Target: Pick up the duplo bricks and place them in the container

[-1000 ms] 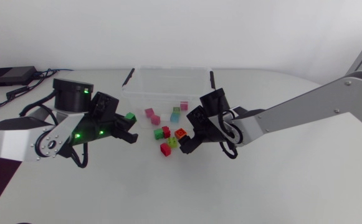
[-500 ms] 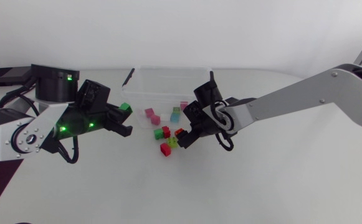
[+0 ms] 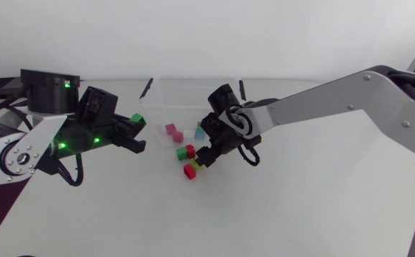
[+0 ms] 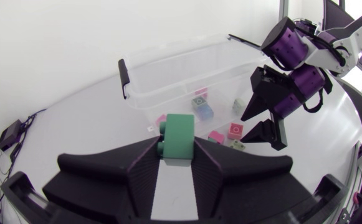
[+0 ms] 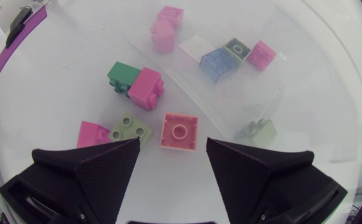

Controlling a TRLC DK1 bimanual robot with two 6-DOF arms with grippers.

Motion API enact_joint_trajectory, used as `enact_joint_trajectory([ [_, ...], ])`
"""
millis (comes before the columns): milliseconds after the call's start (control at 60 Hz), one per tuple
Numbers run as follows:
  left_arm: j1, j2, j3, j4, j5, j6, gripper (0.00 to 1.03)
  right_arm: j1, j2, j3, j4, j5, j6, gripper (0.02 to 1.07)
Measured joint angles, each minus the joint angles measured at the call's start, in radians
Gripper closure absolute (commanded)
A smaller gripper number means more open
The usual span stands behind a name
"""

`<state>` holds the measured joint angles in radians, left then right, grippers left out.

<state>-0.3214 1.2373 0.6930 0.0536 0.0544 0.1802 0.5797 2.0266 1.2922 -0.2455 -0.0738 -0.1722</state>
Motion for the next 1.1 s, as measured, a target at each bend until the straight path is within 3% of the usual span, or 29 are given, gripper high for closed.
enact_joint_trajectory([
  [167, 0.019, -0.020, 0.000, -0.005, 0.019, 0.004, 0.78, 0.009, 0.038, 0.067, -0.090, 0.004, 0.035, 0.31],
  [550, 0.026, -0.056, 0.000, -0.022, 0.027, 0.004, 0.78, 0.008, 0.059, 0.110, -0.130, 0.019, 0.069, 0.34],
  [750, 0.026, -0.086, 0.000, -0.037, 0.029, 0.004, 0.78, 0.009, 0.097, 0.185, -0.224, 0.028, 0.104, 0.36],
  [967, 0.034, -0.123, -0.011, -0.056, 0.042, 0.008, 0.78, 0.008, 0.154, 0.279, -0.290, 0.049, 0.132, 0.54],
  [1100, 0.038, -0.132, -0.013, -0.057, 0.043, 0.008, 0.78, 0.008, 0.171, 0.297, -0.307, 0.048, 0.138, 0.76],
])
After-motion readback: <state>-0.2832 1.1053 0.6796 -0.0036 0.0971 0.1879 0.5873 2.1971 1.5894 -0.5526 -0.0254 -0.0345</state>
